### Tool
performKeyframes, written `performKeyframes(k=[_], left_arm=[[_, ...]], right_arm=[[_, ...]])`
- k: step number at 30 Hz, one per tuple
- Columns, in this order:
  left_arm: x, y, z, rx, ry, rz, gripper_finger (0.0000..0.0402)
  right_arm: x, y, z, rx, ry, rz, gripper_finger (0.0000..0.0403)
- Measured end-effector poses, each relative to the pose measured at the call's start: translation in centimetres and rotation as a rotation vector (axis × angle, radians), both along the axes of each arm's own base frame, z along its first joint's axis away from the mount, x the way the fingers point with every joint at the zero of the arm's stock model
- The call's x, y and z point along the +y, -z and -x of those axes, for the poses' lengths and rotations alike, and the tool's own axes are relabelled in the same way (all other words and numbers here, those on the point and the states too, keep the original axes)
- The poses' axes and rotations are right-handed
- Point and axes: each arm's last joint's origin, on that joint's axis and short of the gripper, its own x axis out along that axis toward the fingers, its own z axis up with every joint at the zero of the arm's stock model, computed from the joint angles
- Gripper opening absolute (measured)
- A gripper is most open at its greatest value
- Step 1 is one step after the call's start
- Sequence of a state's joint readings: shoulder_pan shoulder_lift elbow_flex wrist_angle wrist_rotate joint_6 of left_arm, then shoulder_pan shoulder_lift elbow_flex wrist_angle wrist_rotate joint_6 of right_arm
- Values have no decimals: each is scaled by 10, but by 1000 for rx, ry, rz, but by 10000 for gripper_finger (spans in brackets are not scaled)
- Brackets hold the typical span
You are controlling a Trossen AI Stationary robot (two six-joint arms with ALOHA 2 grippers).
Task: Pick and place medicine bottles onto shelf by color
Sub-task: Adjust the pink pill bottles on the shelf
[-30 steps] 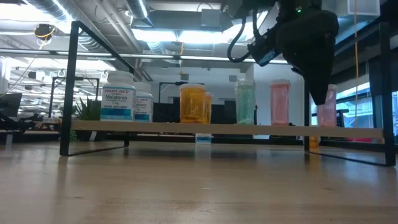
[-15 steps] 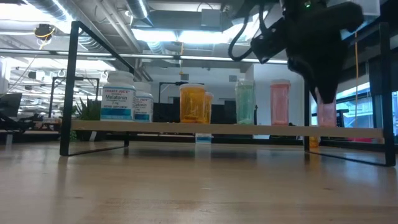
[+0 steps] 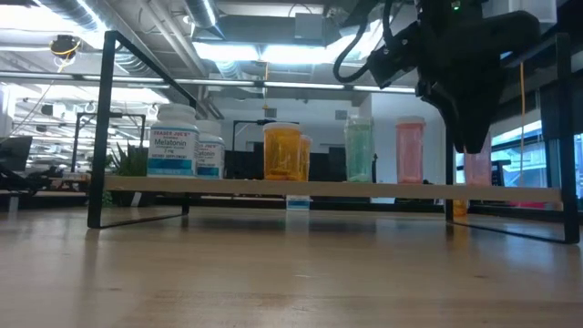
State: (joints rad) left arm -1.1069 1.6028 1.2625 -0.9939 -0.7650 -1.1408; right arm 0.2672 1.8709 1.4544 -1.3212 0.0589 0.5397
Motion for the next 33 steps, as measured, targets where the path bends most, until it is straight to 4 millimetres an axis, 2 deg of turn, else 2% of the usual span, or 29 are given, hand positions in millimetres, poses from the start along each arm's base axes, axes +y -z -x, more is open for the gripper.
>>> performKeyframes(k=[7, 18, 33], left_arm=[[0, 0, 0, 0, 0, 0, 203], [0, 0, 0, 0, 0, 0, 203], [0, 0, 0, 0, 0, 0, 203]], right_arm=[[0, 0, 0, 0, -3, 0, 129], [-1, 0, -4, -35, -24, -10, 126], [-26, 0, -18, -128, 27, 13, 125]])
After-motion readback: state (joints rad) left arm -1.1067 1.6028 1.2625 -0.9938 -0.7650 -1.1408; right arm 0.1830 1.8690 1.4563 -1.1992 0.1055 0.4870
